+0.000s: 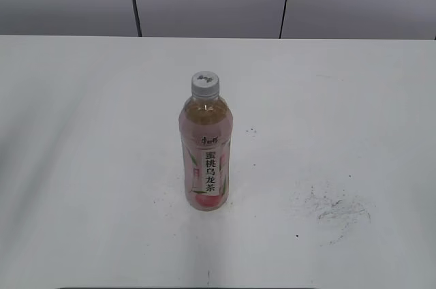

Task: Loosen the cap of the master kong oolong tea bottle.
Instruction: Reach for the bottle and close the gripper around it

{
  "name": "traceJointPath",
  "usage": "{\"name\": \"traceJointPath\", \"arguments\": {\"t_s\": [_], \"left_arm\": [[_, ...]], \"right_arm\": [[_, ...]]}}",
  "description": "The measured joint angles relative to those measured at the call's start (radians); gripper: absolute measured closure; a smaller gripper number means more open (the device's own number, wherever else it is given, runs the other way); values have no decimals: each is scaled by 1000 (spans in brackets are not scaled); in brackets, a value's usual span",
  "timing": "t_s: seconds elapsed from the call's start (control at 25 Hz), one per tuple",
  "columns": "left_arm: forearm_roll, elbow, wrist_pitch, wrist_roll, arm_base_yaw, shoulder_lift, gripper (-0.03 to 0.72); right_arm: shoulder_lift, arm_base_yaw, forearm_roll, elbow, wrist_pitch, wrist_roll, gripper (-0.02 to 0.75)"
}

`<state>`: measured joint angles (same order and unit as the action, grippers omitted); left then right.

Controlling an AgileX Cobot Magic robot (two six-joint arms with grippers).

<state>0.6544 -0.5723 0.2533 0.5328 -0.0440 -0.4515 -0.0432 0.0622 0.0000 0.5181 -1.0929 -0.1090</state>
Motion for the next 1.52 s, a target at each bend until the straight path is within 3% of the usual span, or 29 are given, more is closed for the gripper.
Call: {"name": "traceJointPath", "arguments": {"t_s": [0.08,0.16,0.32,0.44,0.68,0.96,1.2,1.36,1.52], "left_arm": [[57,0,-133,13,-46,-178,145],[62,1,-299,18,-129,-384,93],[-22,3,-709,20,-332,-714,83],[-93,3,-1005,-35,-424,-979,95],[-294,3,-1291,-366,-439,-1350,101],[-578,122,-1419,-579,-440,-1391,123],[-789,314,-1450,-619,-440,-1374,175],[-944,352,-1449,-620,-440,-1359,181],[-1010,367,-1449,-622,-440,-1305,162]], "right_arm": [[-52,0,0,16,34,-1,289],[-107,0,0,39,98,-2,286],[-271,0,21,100,269,-4,202],[-447,0,21,161,384,-5,140],[-820,14,21,290,710,-5,148],[-1173,14,24,492,863,-6,150],[-1395,21,24,681,854,-59,150],[-1487,78,24,774,846,-155,150],[-1571,162,24,854,841,-242,150]]}}
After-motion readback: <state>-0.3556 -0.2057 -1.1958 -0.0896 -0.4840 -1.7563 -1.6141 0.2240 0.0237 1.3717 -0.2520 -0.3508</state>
